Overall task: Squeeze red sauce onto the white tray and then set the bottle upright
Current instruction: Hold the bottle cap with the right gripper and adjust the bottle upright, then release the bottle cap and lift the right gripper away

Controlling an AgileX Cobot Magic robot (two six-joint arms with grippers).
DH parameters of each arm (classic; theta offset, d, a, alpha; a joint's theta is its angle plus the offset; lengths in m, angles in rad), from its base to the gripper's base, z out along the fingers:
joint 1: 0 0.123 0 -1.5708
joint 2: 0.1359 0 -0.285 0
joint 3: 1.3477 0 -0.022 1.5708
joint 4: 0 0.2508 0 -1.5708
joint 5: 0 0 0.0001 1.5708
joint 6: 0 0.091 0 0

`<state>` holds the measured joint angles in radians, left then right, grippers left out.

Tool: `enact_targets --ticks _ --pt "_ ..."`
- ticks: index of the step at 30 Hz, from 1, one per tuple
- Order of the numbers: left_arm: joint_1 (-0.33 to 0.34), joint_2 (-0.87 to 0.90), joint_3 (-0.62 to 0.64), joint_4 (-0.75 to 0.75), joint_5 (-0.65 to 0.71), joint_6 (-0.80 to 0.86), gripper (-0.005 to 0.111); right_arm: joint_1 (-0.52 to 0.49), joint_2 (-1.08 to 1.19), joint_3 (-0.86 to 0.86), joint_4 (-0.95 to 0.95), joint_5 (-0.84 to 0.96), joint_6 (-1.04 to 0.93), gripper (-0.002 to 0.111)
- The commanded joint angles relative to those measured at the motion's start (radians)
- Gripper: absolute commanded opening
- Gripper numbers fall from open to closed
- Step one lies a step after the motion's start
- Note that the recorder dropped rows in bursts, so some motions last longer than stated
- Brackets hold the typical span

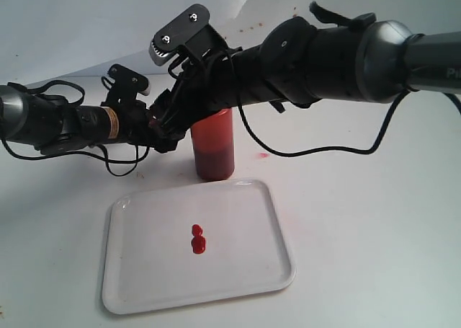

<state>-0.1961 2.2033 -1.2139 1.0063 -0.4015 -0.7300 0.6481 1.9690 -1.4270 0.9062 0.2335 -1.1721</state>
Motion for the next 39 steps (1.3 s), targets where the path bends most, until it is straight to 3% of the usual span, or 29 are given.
enact_targets --ticks 1,4,14,25,30,36,39 --pt "0.000 -0.004 0.001 0.001 0.016 -0.002 0.078 0.001 -0.007 -0.006 -0.017 0.055 0.014 0.078" --pt "0.000 -0.004 0.001 0.001 0.016 -0.002 0.078 0.001 -0.009 -0.006 -0.049 0.086 0.043 0.085" --pt "0.000 -0.012 0.000 0.012 0.021 -0.002 0.078 0.001 -0.075 -0.006 -0.234 0.139 0.216 0.086" --pt "0.000 -0.141 0.000 0.029 0.358 -0.091 0.078 0.001 -0.132 -0.006 -0.234 0.133 0.270 0.083" --pt "-0.002 -0.184 0.000 0.012 0.424 -0.168 0.077 0.001 -0.184 -0.006 -0.234 0.121 0.327 0.074" --pt "-0.006 -0.215 0.000 -0.025 0.523 -0.193 0.077 -0.037 -0.203 -0.006 -0.277 0.165 0.438 0.052" --pt "-0.006 -0.223 0.000 -0.039 0.590 -0.193 0.077 -0.094 -0.208 -0.006 -0.347 0.215 0.597 0.038"
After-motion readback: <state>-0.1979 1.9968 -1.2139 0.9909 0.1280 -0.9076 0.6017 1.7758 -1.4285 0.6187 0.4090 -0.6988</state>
